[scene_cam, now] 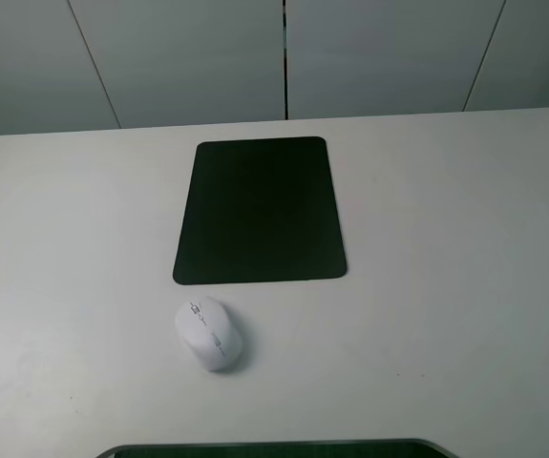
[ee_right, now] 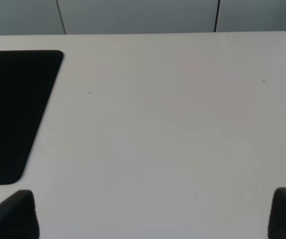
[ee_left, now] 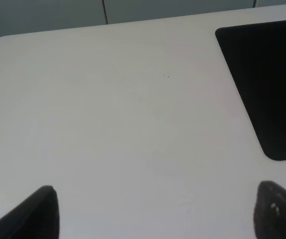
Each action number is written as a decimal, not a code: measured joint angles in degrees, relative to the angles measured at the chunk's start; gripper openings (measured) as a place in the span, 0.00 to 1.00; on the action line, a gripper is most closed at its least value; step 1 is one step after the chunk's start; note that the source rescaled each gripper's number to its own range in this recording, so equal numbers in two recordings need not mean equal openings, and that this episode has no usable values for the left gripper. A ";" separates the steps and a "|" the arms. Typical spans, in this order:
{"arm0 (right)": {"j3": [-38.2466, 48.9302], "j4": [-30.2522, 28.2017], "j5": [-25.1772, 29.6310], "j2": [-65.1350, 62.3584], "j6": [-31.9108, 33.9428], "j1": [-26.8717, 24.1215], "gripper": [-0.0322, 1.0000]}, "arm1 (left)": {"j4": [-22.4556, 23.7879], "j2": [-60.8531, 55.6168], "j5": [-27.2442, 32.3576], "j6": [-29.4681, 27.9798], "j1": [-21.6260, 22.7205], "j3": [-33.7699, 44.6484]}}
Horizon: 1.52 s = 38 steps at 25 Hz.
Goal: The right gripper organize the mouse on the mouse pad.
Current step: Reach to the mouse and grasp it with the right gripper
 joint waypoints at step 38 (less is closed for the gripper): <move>0.00 0.00 0.00 0.00 0.00 0.00 1.00 | 0.00 0.00 0.00 0.00 0.00 0.00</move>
